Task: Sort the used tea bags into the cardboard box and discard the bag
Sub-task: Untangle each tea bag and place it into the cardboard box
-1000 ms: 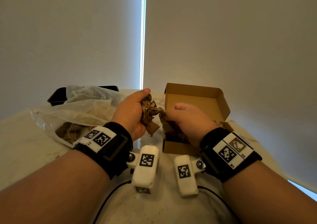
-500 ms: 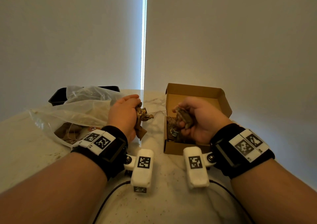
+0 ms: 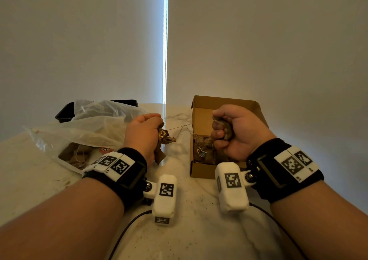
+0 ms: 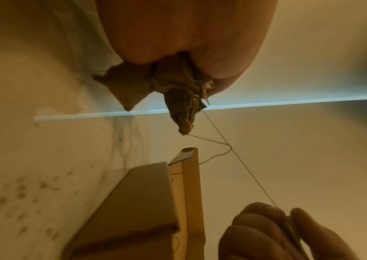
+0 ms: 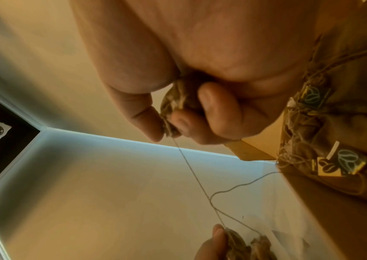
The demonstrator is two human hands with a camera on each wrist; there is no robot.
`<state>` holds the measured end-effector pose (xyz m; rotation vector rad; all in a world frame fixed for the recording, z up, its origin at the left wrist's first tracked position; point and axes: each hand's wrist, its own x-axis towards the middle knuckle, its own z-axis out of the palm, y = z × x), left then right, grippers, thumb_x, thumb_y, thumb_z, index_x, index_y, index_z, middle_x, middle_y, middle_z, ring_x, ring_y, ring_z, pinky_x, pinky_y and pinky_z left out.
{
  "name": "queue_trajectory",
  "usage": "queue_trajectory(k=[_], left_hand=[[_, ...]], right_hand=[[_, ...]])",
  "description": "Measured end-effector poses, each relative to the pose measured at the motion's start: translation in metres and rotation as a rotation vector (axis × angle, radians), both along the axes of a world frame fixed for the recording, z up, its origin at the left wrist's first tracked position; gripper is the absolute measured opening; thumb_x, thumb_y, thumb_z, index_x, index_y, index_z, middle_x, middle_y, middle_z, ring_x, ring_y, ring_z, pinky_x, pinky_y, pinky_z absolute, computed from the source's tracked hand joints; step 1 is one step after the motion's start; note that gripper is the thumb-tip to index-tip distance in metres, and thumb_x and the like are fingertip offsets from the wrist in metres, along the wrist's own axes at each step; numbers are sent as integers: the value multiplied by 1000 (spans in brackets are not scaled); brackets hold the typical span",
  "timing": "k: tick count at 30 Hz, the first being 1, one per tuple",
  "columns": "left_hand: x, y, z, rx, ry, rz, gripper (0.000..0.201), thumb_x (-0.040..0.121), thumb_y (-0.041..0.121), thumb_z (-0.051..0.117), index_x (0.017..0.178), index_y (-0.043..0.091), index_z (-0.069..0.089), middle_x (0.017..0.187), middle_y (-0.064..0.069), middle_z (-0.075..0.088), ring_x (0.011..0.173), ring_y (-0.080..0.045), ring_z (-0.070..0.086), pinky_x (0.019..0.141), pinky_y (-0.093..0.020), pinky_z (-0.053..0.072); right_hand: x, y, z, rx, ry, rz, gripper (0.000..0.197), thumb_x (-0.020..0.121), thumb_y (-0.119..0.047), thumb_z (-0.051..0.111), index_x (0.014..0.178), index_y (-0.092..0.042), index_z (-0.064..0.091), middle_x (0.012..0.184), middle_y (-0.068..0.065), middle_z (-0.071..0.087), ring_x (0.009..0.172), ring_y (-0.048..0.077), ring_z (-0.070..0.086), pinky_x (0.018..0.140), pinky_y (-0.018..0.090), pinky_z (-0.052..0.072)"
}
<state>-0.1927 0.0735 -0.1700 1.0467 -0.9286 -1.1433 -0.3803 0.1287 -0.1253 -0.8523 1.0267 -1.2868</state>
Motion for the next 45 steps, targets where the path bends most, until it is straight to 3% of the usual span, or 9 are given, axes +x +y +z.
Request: queue_trajectory(k=[7,11,19,21,23,27,32,37,45], left_hand=[[-1,-2,-2,37,82,-34,10,93,12,63,101,13,68,95,-12,67,79,-27,67,74,-41,62],[1,-4,-3,55,102,-10,6,92,14,62,94,16,67,87,-11,65,78,-25,63,86,-47,56],[4,-6,-7,-27,-72,90,20,93,10,57,98,25,70,86,-8,67,71,-29,63,76,-58,58],[4,-6,-8,-79,-151,118,25,93,9,55,99,28,70,85,-7,69,68,-28,65,65,-47,63],[4,-5,-6,-139,-187,158,29,93,7,53,98,30,70,85,-5,68,64,-20,64,50,-28,55],[2,3,5,-296,-193,238,31,91,1,52,90,27,68,78,-2,65,59,-12,59,53,-26,51],[-10,18,9,-404,-348,-100,20,93,9,61,98,24,74,81,-2,67,67,-20,65,57,-25,59],[-22,21,4,-471,-680,-396,23,87,32,73,110,35,70,94,11,70,85,4,65,72,-7,52],[-25,23,4,-451,-841,-475,8,93,34,67,93,39,74,89,19,71,83,6,65,78,-17,51]], right_hand=[[1,-2,3,-154,-119,-109,26,92,-14,53,69,-17,43,55,-1,40,47,12,39,39,20,29],[1,-3,3,-160,-144,-187,20,91,-14,54,73,-16,46,59,1,45,49,13,44,41,21,32],[5,6,11,-325,-226,-108,18,94,-15,48,76,-14,50,75,4,66,49,11,44,41,19,27],[5,9,13,-380,-281,-83,17,94,-16,48,77,-15,48,81,5,69,49,10,44,41,20,28],[5,11,14,-417,-315,-66,15,94,-16,47,79,-16,48,85,6,71,50,10,44,41,21,30],[6,12,15,-434,-324,-51,12,95,-17,48,83,-15,47,92,8,72,51,10,46,42,21,31],[10,13,14,-427,-299,-32,13,97,-19,50,85,-16,47,95,9,72,51,10,48,41,21,34],[12,14,15,-443,-286,2,16,98,-19,48,82,-16,48,94,9,72,50,10,46,41,21,33],[18,18,14,-436,-296,41,22,98,-19,48,78,-14,55,97,8,73,50,10,47,41,21,34]])
